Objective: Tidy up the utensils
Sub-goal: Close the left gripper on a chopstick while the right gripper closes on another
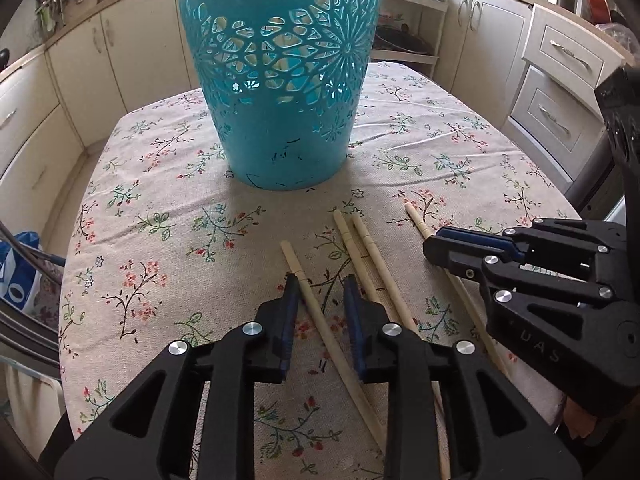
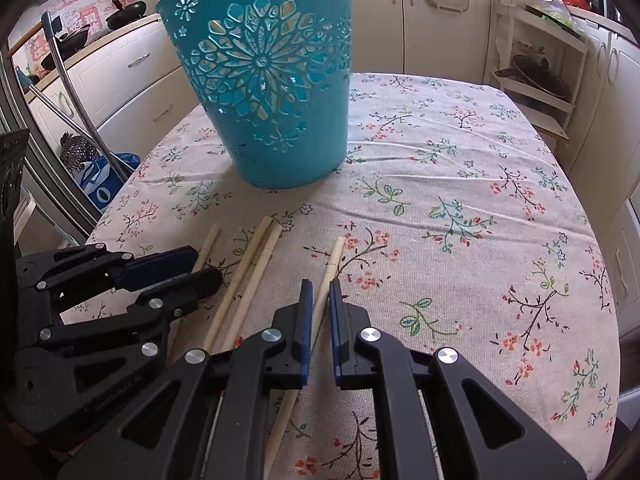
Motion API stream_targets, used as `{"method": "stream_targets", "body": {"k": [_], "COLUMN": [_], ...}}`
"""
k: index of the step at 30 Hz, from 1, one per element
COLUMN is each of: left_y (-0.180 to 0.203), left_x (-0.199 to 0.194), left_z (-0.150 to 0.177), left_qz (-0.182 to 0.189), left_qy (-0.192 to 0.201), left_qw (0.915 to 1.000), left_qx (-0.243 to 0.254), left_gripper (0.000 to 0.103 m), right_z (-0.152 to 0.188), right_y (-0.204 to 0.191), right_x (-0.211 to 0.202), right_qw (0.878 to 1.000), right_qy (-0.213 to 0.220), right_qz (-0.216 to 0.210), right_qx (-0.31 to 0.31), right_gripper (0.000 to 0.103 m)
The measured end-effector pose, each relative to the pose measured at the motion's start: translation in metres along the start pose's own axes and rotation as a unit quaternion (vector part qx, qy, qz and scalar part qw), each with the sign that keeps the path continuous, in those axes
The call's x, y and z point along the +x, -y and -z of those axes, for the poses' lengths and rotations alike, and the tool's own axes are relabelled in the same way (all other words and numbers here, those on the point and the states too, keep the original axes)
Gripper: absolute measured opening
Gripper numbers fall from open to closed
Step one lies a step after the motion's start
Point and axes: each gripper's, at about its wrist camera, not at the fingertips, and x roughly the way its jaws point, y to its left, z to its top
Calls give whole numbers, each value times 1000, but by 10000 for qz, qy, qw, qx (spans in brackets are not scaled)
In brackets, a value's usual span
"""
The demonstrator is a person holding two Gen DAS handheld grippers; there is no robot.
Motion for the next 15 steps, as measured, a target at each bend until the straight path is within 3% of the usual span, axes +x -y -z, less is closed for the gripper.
{"method": "stream_targets", "body": {"k": [15], "left_y": [3], "left_x": [2], "left_z": [-1], "left_qz": [-38], "left_qy": [18], "left_qw": [10000], "left_qx": [88], "left_gripper": [29], "right_z": [1], "right_y": [1], "right_x": [0], "right_qw": [10000], "right_qy": [26], "right_qz": [-23], "right_qx": [-5], "right_gripper": [9]}}
